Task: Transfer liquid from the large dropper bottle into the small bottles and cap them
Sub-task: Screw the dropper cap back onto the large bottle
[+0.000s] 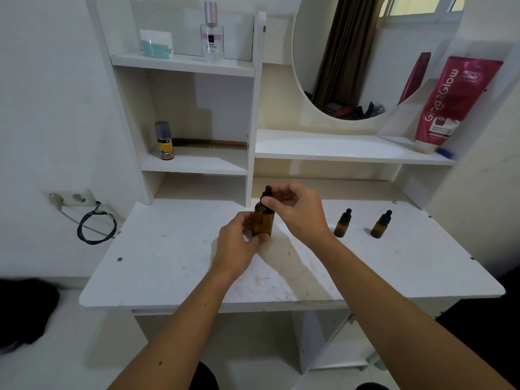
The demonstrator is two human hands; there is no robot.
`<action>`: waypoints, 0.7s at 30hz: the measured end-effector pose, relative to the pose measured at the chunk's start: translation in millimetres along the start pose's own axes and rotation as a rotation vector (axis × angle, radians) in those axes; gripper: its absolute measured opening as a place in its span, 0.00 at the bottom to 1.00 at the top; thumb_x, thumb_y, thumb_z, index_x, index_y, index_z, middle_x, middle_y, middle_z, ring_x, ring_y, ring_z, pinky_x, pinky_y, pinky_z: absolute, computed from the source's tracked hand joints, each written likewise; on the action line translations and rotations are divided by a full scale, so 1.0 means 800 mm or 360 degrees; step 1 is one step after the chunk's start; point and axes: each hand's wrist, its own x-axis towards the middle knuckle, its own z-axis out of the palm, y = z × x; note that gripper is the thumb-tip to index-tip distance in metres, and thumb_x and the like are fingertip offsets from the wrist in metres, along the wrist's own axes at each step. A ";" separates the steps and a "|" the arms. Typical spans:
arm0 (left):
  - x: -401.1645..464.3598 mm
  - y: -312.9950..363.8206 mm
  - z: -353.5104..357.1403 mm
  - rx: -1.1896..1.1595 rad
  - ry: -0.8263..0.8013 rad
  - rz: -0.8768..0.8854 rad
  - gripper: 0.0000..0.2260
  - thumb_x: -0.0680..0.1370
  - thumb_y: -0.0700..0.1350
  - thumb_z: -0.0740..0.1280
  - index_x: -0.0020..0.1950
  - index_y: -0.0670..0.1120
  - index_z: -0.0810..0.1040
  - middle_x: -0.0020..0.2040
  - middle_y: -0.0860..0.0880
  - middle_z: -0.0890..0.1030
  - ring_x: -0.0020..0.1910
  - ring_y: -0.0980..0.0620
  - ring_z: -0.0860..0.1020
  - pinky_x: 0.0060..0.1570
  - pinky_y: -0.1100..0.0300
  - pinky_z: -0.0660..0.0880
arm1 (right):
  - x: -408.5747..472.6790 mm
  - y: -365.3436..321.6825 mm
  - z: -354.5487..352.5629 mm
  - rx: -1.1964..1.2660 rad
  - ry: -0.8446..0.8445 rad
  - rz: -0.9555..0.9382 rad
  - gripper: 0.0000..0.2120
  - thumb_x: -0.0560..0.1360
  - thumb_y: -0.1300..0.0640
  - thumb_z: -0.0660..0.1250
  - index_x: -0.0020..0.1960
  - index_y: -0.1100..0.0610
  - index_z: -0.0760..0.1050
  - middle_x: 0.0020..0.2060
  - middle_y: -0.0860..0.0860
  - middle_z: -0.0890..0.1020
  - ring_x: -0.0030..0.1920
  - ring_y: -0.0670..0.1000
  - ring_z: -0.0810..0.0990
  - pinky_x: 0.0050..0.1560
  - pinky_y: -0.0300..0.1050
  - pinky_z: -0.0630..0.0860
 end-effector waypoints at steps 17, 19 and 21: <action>0.001 -0.002 0.001 0.0016 0.0017 0.0043 0.23 0.75 0.47 0.77 0.68 0.50 0.75 0.58 0.56 0.80 0.55 0.57 0.78 0.59 0.67 0.72 | -0.002 0.007 -0.004 0.0068 -0.0082 0.0044 0.12 0.78 0.56 0.75 0.61 0.53 0.85 0.51 0.47 0.88 0.53 0.44 0.87 0.61 0.45 0.83; 0.001 -0.002 0.001 0.0017 0.0016 0.0047 0.22 0.76 0.46 0.77 0.68 0.50 0.75 0.58 0.56 0.80 0.55 0.57 0.78 0.57 0.70 0.71 | -0.001 0.007 -0.004 0.0114 -0.0030 0.0065 0.11 0.76 0.56 0.78 0.58 0.55 0.85 0.48 0.47 0.89 0.50 0.45 0.87 0.58 0.44 0.84; 0.000 -0.003 0.001 0.0016 0.0012 0.0041 0.22 0.76 0.46 0.77 0.68 0.50 0.75 0.58 0.57 0.80 0.55 0.57 0.78 0.57 0.69 0.71 | -0.001 0.007 -0.004 0.0127 -0.0008 0.0074 0.12 0.76 0.54 0.78 0.58 0.54 0.85 0.47 0.47 0.89 0.50 0.45 0.87 0.56 0.42 0.83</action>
